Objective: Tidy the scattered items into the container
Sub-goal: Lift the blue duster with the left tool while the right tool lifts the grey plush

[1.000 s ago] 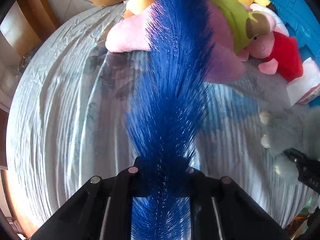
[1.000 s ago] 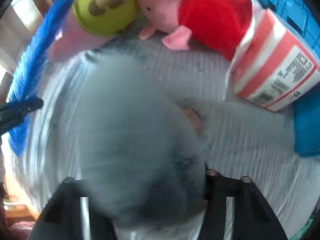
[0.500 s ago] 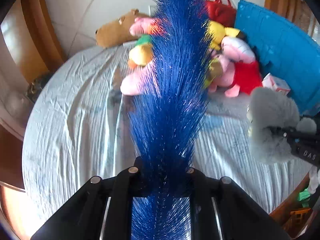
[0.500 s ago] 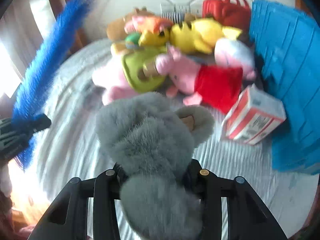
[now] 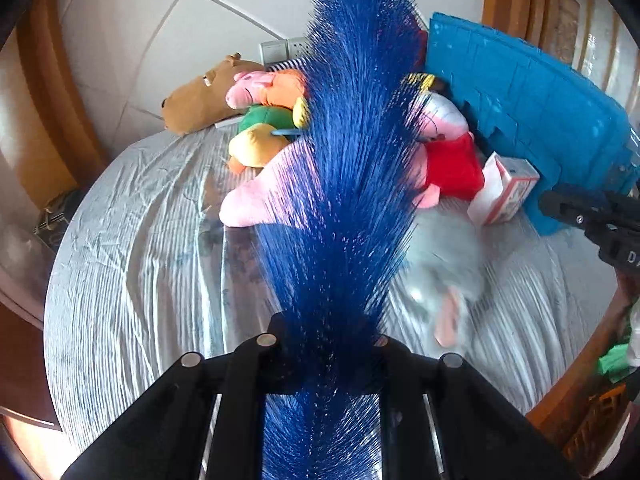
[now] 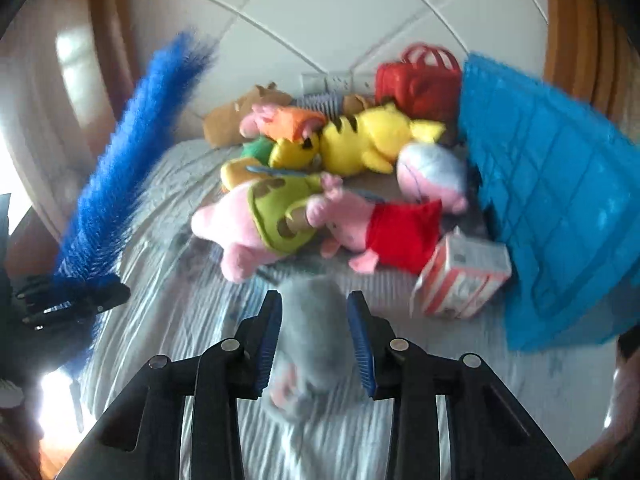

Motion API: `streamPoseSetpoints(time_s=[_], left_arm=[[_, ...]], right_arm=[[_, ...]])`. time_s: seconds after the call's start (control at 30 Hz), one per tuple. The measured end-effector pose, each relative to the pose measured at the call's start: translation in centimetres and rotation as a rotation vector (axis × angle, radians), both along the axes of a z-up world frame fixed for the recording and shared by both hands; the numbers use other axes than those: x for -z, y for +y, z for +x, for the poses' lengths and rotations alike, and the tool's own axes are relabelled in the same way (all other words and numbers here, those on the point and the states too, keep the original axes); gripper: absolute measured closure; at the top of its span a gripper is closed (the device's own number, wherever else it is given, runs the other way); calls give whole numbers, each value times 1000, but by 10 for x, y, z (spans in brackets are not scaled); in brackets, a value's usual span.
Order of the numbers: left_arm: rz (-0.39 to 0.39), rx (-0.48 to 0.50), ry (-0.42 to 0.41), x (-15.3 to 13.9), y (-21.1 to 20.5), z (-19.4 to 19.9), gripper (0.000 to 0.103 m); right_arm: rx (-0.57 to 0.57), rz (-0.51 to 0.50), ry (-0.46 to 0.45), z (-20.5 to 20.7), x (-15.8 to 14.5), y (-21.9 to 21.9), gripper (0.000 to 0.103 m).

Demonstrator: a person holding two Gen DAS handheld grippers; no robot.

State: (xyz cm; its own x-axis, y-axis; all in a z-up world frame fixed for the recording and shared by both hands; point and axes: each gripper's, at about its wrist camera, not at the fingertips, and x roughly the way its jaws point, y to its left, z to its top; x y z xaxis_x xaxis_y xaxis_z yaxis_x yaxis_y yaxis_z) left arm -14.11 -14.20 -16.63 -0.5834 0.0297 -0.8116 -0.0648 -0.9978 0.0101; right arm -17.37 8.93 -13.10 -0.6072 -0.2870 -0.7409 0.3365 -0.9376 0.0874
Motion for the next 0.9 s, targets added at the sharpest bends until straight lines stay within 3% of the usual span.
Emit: streamPoseSetpoints(time_s=[0.03,0.1,0.13,0.17,0.9], left_arm=[[1,1,-9,4,-1,-1,90],[2,2,-28,13,-4,-3,90],[2,3,-38,17,-6,-4,90],[3,4,-47,21,-7,-4,90],[46,-87,-247,108,-9,-102,90]], right_arm=[[19,-23,-22,-1,7,3,65],[52,-51,-58,-3,20,6,47],[58,-44,-75,-5,27,5,33],[64,-36,-91,-8,35,4,28],[-88,73,-307,-114,148,-56,28]])
